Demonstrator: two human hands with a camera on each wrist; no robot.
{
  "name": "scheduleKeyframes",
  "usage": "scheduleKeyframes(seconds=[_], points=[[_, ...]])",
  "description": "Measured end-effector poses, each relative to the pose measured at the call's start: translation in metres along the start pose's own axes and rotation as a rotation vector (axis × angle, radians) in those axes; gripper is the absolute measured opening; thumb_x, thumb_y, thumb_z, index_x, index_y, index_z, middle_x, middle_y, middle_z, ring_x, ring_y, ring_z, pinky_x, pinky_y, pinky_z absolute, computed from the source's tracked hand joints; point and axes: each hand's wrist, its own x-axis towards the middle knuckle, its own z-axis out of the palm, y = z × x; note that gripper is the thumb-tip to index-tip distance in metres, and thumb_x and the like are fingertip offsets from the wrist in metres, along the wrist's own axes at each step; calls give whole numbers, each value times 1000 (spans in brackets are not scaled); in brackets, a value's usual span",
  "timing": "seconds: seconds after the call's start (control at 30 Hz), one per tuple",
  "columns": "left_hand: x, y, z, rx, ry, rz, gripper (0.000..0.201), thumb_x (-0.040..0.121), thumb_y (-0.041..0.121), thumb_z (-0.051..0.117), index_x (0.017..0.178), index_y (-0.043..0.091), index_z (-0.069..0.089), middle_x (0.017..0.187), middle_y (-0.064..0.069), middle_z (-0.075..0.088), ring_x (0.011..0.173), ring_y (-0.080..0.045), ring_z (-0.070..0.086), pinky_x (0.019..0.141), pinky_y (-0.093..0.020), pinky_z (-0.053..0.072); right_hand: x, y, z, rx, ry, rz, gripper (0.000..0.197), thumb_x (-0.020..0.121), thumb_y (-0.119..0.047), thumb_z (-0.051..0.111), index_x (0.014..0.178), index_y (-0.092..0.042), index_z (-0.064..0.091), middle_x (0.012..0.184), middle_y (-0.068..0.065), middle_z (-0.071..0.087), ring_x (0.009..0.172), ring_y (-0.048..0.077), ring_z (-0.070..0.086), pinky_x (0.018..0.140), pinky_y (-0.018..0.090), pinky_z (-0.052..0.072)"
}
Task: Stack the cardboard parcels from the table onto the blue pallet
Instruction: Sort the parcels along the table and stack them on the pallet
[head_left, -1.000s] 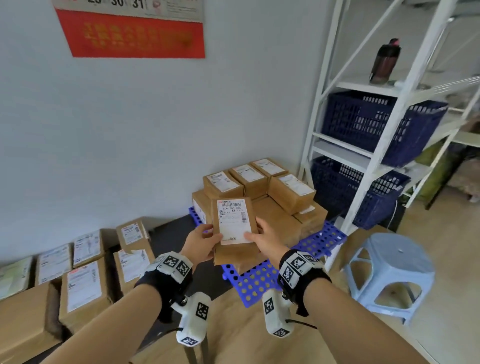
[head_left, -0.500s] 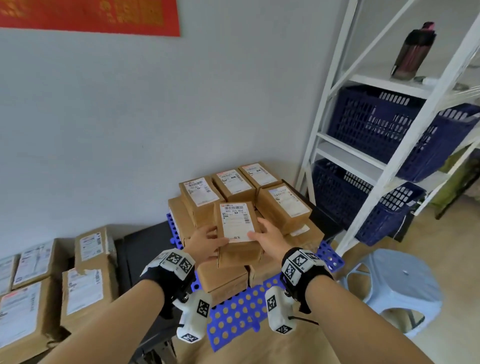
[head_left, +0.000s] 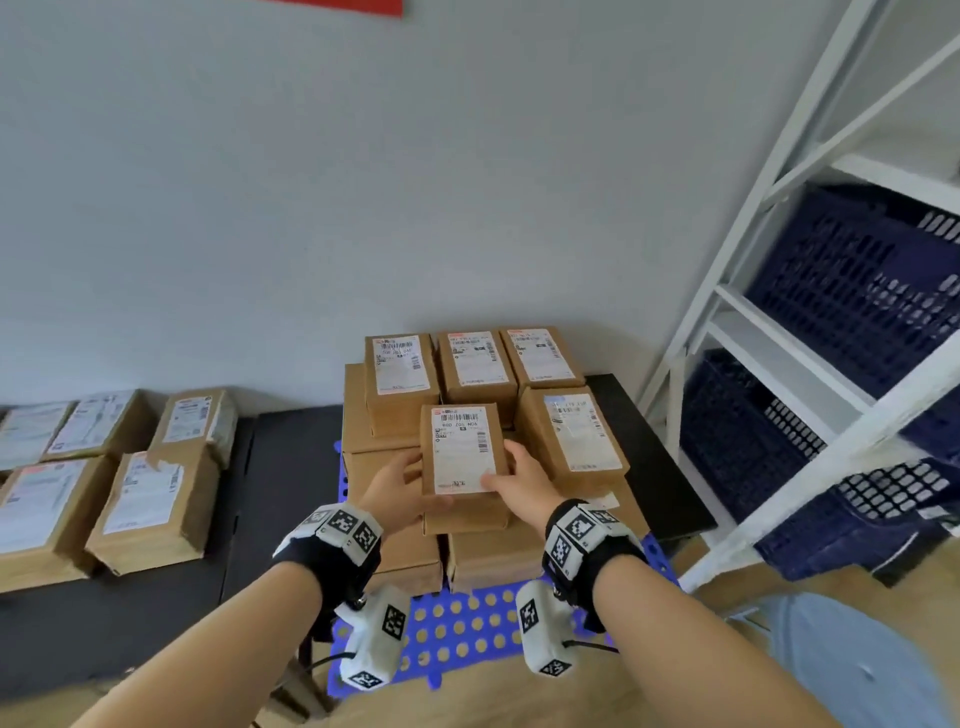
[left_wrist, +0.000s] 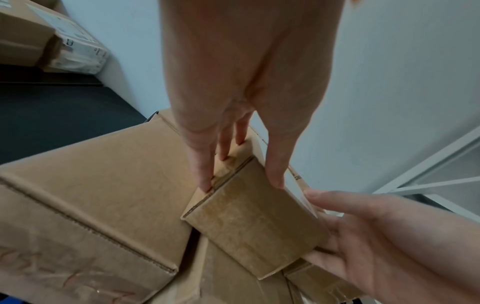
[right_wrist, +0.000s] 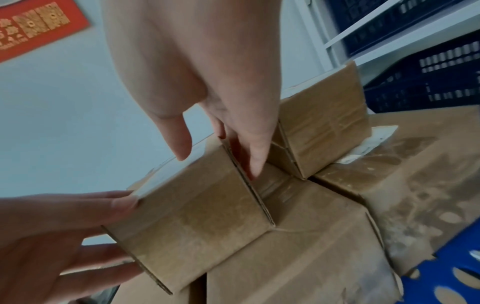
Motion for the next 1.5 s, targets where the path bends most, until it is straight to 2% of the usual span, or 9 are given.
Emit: scheduleKeyframes(seconds=[0.23,0.37,0.63,0.77,0.93,1.07,1.27,1.4,1.5], points=[[7,8,11,30,30,-22,90,68,12,81,142,21,32,142,-2,46,125,-19,48,86,-42,55,6,-6,-19,-228,-10,-176,59,94,-12,52,147,-20,27,145,1,44,132,19,43,102,27,39],[9,9,15,4,36,-29,89,69,11,81,142,21,32,141,-3,46,123,-19,49,86,-40,55,18,-4,-30,-424,49,-281,59,93,-19,54,147,-21,29,155,3,26,142,20,25,116,35,26],[5,6,19,-55,22,-8,87,69,12,81,141,25,35,139,1,49,115,-18,56,85,-42,56,39,16,-50,-657,86,-158,66,92,-45,49,149,-30,19,160,4,4,147,24,3,119,47,11],[5,6,28,-43,3,14,84,70,12,80,140,27,35,140,-1,48,117,-18,55,90,-41,54,42,20,-49,-664,57,-172,67,93,-45,48,150,-28,17,160,4,3,147,23,3,119,46,9],[6,17,39,-20,7,24,82,77,9,74,145,20,29,144,-4,43,92,-7,62,79,-32,57,41,21,-50,-670,43,-173,66,94,-43,47,150,-28,16,160,4,2,147,22,1,120,44,6],[7,20,42,11,31,12,83,77,12,74,145,19,28,145,-4,42,129,-20,45,90,-35,53,42,21,-51,-666,38,-175,64,95,-42,46,150,-29,17,160,4,2,147,22,1,120,44,6],[4,19,35,68,67,-11,80,78,25,74,145,21,30,146,-4,41,136,-18,37,108,-38,38,42,11,-45,-625,42,-182,59,94,-36,47,148,-26,24,158,4,15,146,23,13,119,44,13],[0,19,4,6,114,-26,61,88,29,61,143,22,34,145,-6,41,127,-20,46,98,-35,45,42,-16,-27,-540,21,-270,55,93,-30,51,144,-20,33,146,0,39,133,21,41,108,39,38],[-7,12,-37,-49,171,-17,52,92,29,56,140,21,38,138,-6,49,109,-15,53,87,-31,47,40,-47,2,-478,-24,-304,54,96,-28,49,146,-18,30,151,2,33,137,20,35,112,37,32]])
